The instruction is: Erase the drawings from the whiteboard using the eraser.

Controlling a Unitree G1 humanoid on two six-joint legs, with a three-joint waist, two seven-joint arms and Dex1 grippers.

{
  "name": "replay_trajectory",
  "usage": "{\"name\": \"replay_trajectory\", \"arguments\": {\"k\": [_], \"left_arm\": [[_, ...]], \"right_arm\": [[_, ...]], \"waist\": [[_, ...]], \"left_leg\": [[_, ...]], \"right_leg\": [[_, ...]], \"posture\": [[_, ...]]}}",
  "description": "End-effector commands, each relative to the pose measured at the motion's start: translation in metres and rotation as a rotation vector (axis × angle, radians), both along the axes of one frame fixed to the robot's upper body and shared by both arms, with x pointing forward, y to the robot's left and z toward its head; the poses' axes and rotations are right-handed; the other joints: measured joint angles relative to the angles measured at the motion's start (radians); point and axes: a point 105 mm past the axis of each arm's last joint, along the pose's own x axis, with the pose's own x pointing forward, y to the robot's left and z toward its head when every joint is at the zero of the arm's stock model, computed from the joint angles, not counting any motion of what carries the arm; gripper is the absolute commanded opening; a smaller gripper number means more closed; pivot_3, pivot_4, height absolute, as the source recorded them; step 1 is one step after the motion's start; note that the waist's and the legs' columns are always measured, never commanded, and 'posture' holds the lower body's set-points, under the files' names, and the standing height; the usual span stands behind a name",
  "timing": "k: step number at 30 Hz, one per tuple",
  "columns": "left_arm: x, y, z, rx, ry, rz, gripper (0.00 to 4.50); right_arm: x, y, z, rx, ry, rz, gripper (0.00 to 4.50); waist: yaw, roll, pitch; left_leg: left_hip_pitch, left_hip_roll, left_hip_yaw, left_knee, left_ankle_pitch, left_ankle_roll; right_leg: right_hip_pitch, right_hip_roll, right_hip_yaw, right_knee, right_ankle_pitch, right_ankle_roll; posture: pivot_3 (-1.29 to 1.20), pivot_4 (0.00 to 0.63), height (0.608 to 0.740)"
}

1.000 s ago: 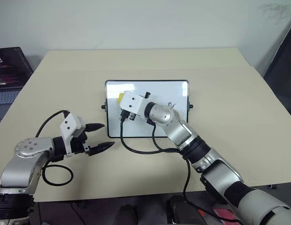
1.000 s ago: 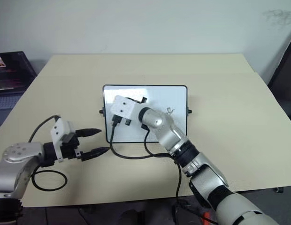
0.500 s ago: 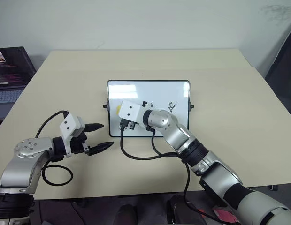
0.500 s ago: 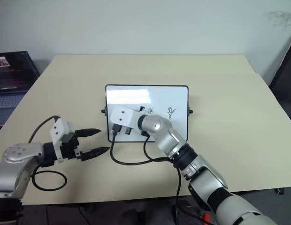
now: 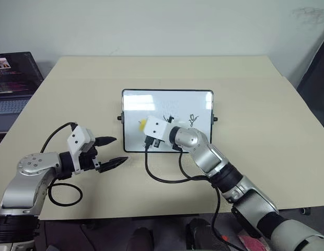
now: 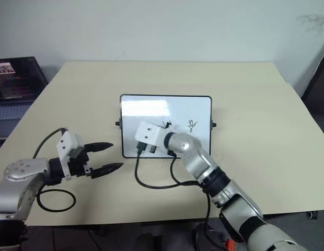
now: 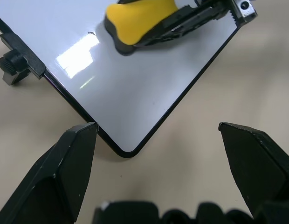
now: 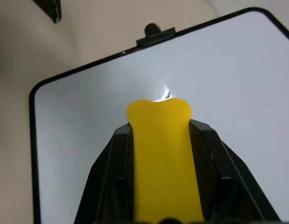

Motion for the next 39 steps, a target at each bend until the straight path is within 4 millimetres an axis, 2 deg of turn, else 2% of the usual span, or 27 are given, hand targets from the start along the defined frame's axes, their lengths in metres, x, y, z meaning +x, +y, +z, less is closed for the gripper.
{"name": "replay_trajectory", "arguments": {"k": [1, 4, 7, 17, 20, 23, 29, 32, 35, 39], "left_arm": [[0.000, -0.004, 0.009, 0.000, -0.039, -0.016, 4.50], [0.000, -0.005, 0.009, -0.002, -0.039, -0.016, 4.50], [0.001, -0.006, 0.010, -0.004, -0.039, -0.016, 4.50], [0.001, -0.008, 0.012, -0.010, -0.044, -0.008, 4.50], [0.001, -0.009, 0.013, -0.017, -0.051, 0.000, 4.50], [0.000, -0.009, 0.014, -0.017, -0.052, 0.002, 4.50], [0.000, -0.011, 0.015, -0.018, -0.053, 0.004, 4.50], [0.001, -0.011, 0.015, -0.018, -0.051, 0.003, 4.50], [0.002, -0.012, 0.016, -0.018, -0.053, 0.000, 4.50], [0.002, -0.014, 0.016, -0.020, -0.053, -0.005, 4.50]], "right_arm": [[0.010, -0.037, -0.038, -0.106, 0.109, -0.133, 1.31], [0.008, -0.041, -0.040, -0.113, 0.112, -0.139, 1.31], [0.008, -0.037, -0.033, -0.104, 0.071, -0.127, 1.31], [0.017, 0.012, 0.031, 0.050, -0.115, -0.049, 1.31], [0.020, 0.020, 0.042, 0.075, -0.146, -0.043, 1.31], [0.021, 0.023, 0.037, 0.051, -0.127, -0.031, 1.31], [0.008, 0.018, -0.004, -0.069, 0.015, 0.028, 1.31], [0.000, 0.016, -0.016, -0.119, 0.060, 0.058, 1.31], [-0.001, 0.015, -0.016, -0.122, 0.059, 0.056, 1.31], [0.010, 0.017, 0.004, -0.057, -0.015, 0.009, 1.31]], "waist": [[0.000, 0.000, 0.000], [0.000, 0.000, 0.000], [0.001, 0.000, 0.000], [-0.006, 0.001, 0.002], [-0.005, 0.001, 0.003], [-0.005, 0.001, 0.003], [-0.005, 0.001, 0.003], [-0.005, 0.001, 0.003], [-0.005, 0.001, 0.003], [-0.004, 0.002, 0.003]], "left_leg": [[0.000, 0.000, 0.000, 0.000, 0.000, 0.000], [0.000, -0.001, -0.001, 0.001, 0.000, 0.000], [0.000, -0.001, -0.003, 0.003, 0.000, 0.000], [-0.001, 0.001, -0.005, 0.007, 0.000, 0.000], [-0.002, 0.001, -0.005, 0.007, 0.000, 0.000], [-0.003, 0.001, -0.007, 0.007, 0.000, 0.000], [-0.003, 0.002, -0.010, 0.003, 0.000, 0.000], [-0.003, 0.001, -0.011, 0.003, 0.000, 0.000], [-0.002, 0.001, -0.012, 0.003, 0.000, 0.000], [-0.002, 0.001, -0.013, 0.004, 0.000, 0.000]], "right_leg": [[0.001, 0.000, 0.000, 0.000, 0.000, 0.000], [0.001, 0.002, -0.001, 0.002, 0.000, 0.000], [0.001, 0.002, -0.002, 0.003, 0.000, 0.000], [0.000, 0.005, -0.003, 0.007, 0.000, -0.001], [-0.001, 0.005, -0.004, 0.007, 0.000, -0.001], [-0.001, 0.003, -0.005, 0.005, -0.001, -0.002], [-0.001, 0.002, -0.009, 0.005, -0.003, -0.005], [-0.001, 0.002, -0.010, 0.006, -0.004, -0.006], [0.000, 0.002, -0.011, 0.007, -0.004, -0.006], [0.000, 0.002, -0.012, 0.007, -0.004, -0.006]], "posture": [[0.00, 0.150, 0.740], [0.00, 0.150, 0.740], [0.00, 0.150, 0.740], [0.00, 0.150, 0.740], [0.00, 0.150, 0.740], [0.00, 0.150, 0.740], [0.00, 0.150, 0.740], [0.00, 0.150, 0.740], [0.00, 0.150, 0.740], [0.00, 0.150, 0.740]]}}
